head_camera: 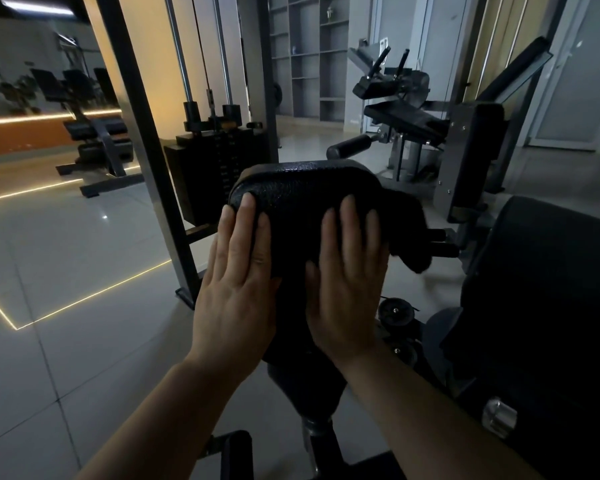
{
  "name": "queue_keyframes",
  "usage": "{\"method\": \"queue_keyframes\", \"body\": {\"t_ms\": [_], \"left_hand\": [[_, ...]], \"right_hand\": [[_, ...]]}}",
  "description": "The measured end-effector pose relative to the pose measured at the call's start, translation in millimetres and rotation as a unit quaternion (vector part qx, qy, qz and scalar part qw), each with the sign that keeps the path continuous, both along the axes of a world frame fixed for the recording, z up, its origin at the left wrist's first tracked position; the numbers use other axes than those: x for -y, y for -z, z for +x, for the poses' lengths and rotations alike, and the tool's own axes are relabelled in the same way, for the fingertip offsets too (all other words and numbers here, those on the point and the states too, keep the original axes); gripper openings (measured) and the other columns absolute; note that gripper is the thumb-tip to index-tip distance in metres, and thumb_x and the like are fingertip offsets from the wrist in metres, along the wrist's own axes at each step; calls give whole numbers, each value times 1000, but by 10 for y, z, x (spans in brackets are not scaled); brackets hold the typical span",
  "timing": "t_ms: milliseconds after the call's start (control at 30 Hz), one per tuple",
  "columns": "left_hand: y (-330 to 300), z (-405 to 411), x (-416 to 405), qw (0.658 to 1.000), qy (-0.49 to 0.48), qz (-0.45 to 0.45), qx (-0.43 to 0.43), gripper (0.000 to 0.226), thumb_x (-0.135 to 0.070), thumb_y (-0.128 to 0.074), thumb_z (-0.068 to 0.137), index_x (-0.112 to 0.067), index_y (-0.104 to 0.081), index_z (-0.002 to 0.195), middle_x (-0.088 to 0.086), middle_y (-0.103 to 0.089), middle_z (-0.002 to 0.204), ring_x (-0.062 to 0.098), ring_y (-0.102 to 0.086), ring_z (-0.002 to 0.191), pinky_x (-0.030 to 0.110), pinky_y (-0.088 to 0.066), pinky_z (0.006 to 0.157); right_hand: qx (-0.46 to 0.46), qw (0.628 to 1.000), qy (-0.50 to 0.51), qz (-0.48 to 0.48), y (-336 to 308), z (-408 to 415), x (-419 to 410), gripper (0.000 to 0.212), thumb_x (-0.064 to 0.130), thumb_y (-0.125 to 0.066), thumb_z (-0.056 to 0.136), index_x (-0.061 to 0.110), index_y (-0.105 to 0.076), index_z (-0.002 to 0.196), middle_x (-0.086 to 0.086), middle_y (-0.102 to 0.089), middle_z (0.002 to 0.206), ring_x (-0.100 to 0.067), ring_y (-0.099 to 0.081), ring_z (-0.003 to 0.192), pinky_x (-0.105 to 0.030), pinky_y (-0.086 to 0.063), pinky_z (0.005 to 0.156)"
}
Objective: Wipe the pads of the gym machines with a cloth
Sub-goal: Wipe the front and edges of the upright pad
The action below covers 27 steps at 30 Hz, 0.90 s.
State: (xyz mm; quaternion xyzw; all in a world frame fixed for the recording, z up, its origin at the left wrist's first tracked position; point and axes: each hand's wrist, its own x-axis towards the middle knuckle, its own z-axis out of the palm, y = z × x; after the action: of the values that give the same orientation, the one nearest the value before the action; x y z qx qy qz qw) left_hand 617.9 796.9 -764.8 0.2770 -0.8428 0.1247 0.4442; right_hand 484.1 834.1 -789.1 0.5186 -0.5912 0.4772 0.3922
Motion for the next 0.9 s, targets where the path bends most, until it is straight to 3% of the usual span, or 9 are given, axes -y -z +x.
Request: {"method": "queue_keyframes", "body": {"t_ms": [100, 167, 233, 300, 433, 500, 733, 800, 900], "left_hand": [[8, -4, -2, 1000, -9, 8, 4, 70, -29, -39, 94, -12, -3, 151, 3, 5, 159, 22, 8, 146, 49, -17, 112], [-9, 8, 13, 1000, -11, 5, 11, 74, -28, -46, 93, -12, -4, 151, 3, 5, 159, 25, 3, 147, 49, -20, 113], [-27, 36, 22, 1000, -15, -9, 18, 76, -20, -57, 92, -10, -9, 150, 6, -1, 159, 29, -4, 146, 51, -24, 113], [-42, 65, 18, 1000, -14, -19, 20, 84, -14, -67, 85, -8, -13, 149, 11, -8, 158, 31, -8, 145, 52, -26, 112], [-54, 72, 2, 999, -21, -26, 27, 77, -19, -59, 88, -9, -13, 149, 11, -8, 157, 30, -8, 145, 52, -24, 113], [-53, 54, -1, 999, -33, -26, 29, 71, -28, -45, 90, -8, -13, 149, 11, -7, 157, 29, -6, 145, 50, -22, 114], [-58, 80, 15, 998, -35, -20, 47, 67, -34, -38, 92, -8, -14, 150, 10, -6, 158, 30, -7, 146, 55, -25, 113], [-87, 99, -14, 999, -17, -15, 27, 61, -32, -38, 95, -8, -19, 149, 11, -12, 157, 30, -11, 146, 57, -28, 111], [-115, 99, -113, 998, 53, -21, -34, 50, -22, -38, 98, -7, -28, 144, 16, -23, 153, 31, -22, 143, 58, -35, 105]], "right_hand": [[-128, 985, 51, 106, 790, -24, -138, 61, 39, -36, 100, 14, -16, 152, -3, -2, 161, -21, -7, 147, -33, -7, 117], [-205, 962, 100, 147, 1092, -60, -229, 72, 38, -54, 91, 11, -21, 150, -6, -5, 160, -22, -10, 146, -35, -10, 119], [-226, 958, 100, 145, 1065, -119, -252, 70, 36, -63, 86, 12, -33, 145, -5, -16, 157, -22, -16, 145, -36, -14, 119], [-234, 958, 72, 149, 761, -151, -235, 67, 36, -58, 92, 13, -28, 147, -4, -16, 158, -22, -23, 143, -38, -21, 117], [-157, 984, 0, 83, -228, -141, -92, 50, 30, -37, 103, 15, -26, 149, 1, -15, 157, -21, -16, 145, -40, -18, 116], [-121, 991, 34, 46, -545, -132, -40, 48, 32, -34, 102, 19, -29, 148, 5, -18, 154, -16, -19, 144, -41, -20, 112], [-141, 981, -1, 131, 383, -189, -202, 53, 28, -39, 102, 10, -24, 149, 4, -1, 160, -14, -5, 147, -29, -10, 119], [-110, 984, -56, 127, 409, -186, -241, 48, 20, -41, 100, 6, -33, 145, 5, -11, 158, -10, -10, 146, -24, -12, 118], [-68, 987, -133, 65, 35, -110, -265, 38, 16, -45, 101, 8, -47, 138, -4, -38, 149, -19, -35, 139, -36, -30, 114]]}}
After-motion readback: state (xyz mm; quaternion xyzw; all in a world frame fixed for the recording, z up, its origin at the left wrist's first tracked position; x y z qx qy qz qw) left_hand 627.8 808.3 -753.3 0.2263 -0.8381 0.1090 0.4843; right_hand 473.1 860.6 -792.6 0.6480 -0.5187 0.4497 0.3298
